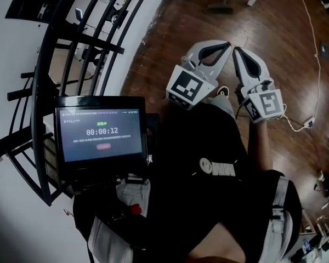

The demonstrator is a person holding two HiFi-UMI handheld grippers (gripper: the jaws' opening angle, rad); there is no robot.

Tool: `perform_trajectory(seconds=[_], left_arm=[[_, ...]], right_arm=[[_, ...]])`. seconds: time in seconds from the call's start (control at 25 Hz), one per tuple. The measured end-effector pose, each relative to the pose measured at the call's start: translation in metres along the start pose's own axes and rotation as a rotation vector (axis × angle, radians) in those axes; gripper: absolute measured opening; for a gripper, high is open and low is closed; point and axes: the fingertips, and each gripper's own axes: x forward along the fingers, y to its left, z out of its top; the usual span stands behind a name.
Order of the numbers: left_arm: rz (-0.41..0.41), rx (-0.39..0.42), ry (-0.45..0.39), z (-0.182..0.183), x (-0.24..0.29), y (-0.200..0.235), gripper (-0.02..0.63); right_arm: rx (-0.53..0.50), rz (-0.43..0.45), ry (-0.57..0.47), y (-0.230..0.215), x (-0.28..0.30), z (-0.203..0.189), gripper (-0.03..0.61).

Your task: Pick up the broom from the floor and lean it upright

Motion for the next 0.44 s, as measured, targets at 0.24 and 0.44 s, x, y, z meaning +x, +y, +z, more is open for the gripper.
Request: perform_trajectory(seconds=[0.24,0.44], left_arm=[[0.011,-0.017,0.014,-0.017,0.019,0.028,0.014],[0.015,-0.016,0.019,-0.018,-0.008,0.016,0.014]], right_arm=[[0.026,0.024,0.023,-0.016,0.035,-0.009,0.002],[0.007,0.022,0.013,0.005,0.021,-0.014,0.003]])
